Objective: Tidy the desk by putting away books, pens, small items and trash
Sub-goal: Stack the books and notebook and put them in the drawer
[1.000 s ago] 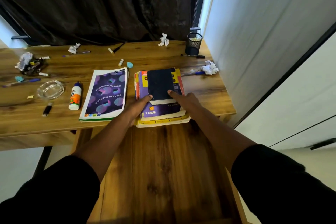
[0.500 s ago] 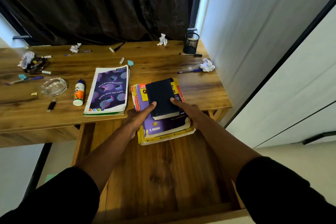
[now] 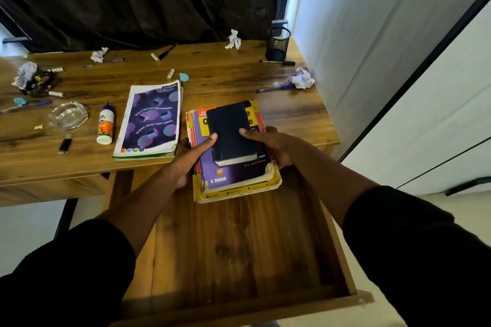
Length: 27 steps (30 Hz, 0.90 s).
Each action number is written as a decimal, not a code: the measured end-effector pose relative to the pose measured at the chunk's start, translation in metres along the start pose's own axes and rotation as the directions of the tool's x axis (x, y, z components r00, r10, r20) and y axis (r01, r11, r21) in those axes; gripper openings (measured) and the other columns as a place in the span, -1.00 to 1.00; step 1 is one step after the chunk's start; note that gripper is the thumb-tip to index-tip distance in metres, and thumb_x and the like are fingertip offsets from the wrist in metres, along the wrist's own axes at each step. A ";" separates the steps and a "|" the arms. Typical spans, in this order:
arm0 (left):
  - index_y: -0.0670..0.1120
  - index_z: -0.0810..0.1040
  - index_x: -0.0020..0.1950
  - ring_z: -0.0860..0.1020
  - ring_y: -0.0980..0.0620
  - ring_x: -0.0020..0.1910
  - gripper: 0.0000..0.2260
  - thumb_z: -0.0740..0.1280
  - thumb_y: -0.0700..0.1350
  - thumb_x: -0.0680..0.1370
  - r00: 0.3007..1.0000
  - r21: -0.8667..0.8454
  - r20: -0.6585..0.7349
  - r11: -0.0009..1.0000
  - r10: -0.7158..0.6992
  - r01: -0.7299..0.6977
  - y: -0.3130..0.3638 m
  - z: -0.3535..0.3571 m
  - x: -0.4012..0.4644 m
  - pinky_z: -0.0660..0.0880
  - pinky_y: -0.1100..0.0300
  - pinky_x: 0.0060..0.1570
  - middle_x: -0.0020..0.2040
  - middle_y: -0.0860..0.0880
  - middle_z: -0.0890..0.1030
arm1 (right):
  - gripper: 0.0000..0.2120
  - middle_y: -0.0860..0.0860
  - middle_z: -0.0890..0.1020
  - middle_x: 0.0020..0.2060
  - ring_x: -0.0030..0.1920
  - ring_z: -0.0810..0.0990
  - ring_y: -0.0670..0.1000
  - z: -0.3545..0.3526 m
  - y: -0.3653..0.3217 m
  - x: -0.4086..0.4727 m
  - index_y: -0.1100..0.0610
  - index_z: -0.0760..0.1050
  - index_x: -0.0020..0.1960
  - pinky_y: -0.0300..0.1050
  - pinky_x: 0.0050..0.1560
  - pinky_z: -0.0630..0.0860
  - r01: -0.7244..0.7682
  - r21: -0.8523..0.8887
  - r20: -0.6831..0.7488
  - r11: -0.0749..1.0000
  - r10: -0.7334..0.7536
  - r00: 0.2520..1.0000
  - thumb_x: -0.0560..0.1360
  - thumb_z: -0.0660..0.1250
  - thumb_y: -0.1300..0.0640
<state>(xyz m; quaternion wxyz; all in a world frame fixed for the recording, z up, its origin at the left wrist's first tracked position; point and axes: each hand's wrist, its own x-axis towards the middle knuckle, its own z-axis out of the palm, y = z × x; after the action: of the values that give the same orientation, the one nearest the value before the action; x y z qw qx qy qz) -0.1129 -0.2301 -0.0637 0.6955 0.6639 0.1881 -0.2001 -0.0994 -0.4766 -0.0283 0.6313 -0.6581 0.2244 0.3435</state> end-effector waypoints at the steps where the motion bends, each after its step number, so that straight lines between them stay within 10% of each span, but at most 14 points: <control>1: 0.10 0.47 0.28 0.72 -0.12 0.05 -0.44 0.59 0.12 0.36 1.000 -0.036 0.012 0.999 -0.014 0.015 0.002 0.000 0.001 0.64 -0.14 0.10 0.14 -0.08 0.71 | 0.11 0.12 0.56 0.28 0.13 0.67 0.29 0.001 0.002 0.002 -0.07 0.25 0.44 0.42 0.01 0.61 0.014 0.025 -0.003 1.000 -0.014 1.000 0.05 0.76 -0.18; 9: 0.05 0.45 0.41 0.72 -0.02 0.03 -0.43 0.57 0.00 0.46 0.967 0.011 -0.105 0.973 0.232 -0.232 -0.031 0.004 -0.022 0.69 -0.01 -0.04 0.16 -0.01 0.70 | 0.13 -0.05 0.53 0.14 0.02 0.61 0.02 0.004 0.015 -0.017 -0.09 -0.11 0.57 -0.04 -0.28 0.62 0.181 -0.104 -0.040 0.978 -0.186 0.982 0.32 0.65 -0.04; 14: 0.05 0.50 0.31 0.70 -0.07 0.07 -0.44 0.58 0.10 0.36 0.976 0.007 -0.087 0.979 0.201 -0.202 -0.063 0.003 -0.057 0.66 -0.09 0.08 0.19 -0.04 0.69 | 0.09 -0.03 0.62 0.23 0.19 0.65 0.10 0.006 0.042 -0.032 -0.01 0.20 0.44 0.22 0.06 0.66 0.194 -0.233 0.001 0.953 -0.199 0.980 0.10 0.74 -0.15; 18: 0.01 0.52 0.35 0.68 -0.06 0.13 -0.17 0.64 0.30 0.18 0.988 0.059 -0.043 0.988 0.149 -0.146 -0.087 -0.007 -0.080 0.64 -0.06 0.12 0.20 0.00 0.69 | -0.45 -0.07 0.71 0.14 0.18 0.68 0.05 0.009 0.074 -0.054 -0.07 0.56 0.29 0.15 0.11 0.64 0.210 -0.261 0.152 0.942 -0.175 0.973 0.35 0.64 -0.03; 24: 0.00 0.54 0.26 0.72 0.05 0.01 -0.44 0.65 -0.02 0.32 0.995 0.123 0.048 0.988 0.082 -0.088 -0.130 -0.016 -0.111 0.66 0.17 -0.19 0.07 0.03 0.72 | -0.37 -0.07 0.68 0.20 0.24 0.64 0.07 0.008 0.123 -0.063 -0.11 0.50 0.33 0.25 0.14 0.62 0.174 -0.360 0.237 0.916 -0.091 0.967 0.32 0.66 -0.01; 27: 0.05 0.53 0.26 0.70 0.06 0.06 -0.33 0.69 0.10 0.23 0.994 0.148 0.101 0.987 0.039 -0.054 -0.149 -0.016 -0.116 0.67 0.07 -0.02 0.13 0.04 0.71 | -0.30 -0.08 0.66 0.20 0.24 0.62 0.07 0.005 0.144 -0.060 -0.13 0.44 0.34 0.27 0.16 0.62 0.139 -0.391 0.195 0.910 -0.065 0.979 0.29 0.68 0.00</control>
<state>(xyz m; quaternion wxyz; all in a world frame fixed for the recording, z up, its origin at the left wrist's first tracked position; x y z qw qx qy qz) -0.2899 -0.2161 -0.1299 0.6562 0.7083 0.1225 -0.2297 -0.2454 -0.4943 -0.0811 0.5168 -0.7515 0.0570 0.4061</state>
